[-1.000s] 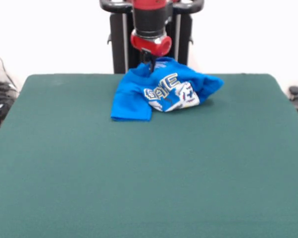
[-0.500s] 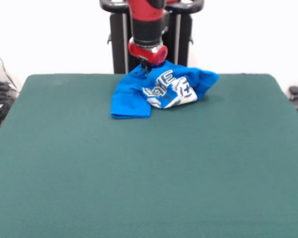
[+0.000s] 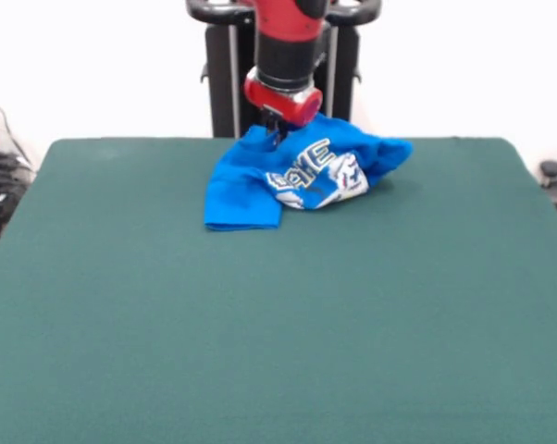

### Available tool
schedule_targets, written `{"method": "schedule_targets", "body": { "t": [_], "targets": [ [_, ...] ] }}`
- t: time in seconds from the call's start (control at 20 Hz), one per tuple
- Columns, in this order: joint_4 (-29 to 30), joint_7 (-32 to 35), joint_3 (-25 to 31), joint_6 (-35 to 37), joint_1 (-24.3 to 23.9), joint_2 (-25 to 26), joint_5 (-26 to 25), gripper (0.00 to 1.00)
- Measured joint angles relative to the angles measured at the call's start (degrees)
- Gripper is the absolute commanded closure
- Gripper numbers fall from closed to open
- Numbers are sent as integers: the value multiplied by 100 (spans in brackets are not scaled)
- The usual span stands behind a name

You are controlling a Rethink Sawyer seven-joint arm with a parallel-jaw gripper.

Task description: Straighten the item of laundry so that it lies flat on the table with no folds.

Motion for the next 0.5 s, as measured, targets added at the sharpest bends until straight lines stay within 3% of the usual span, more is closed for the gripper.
{"method": "schedule_targets", "body": {
  "t": [0.25,0.5],
  "targets": [
    [-782,0,-112,1335,380,-244,239,100],
    [-1571,0,-177,2232,494,-253,359,100]
  ]
}}
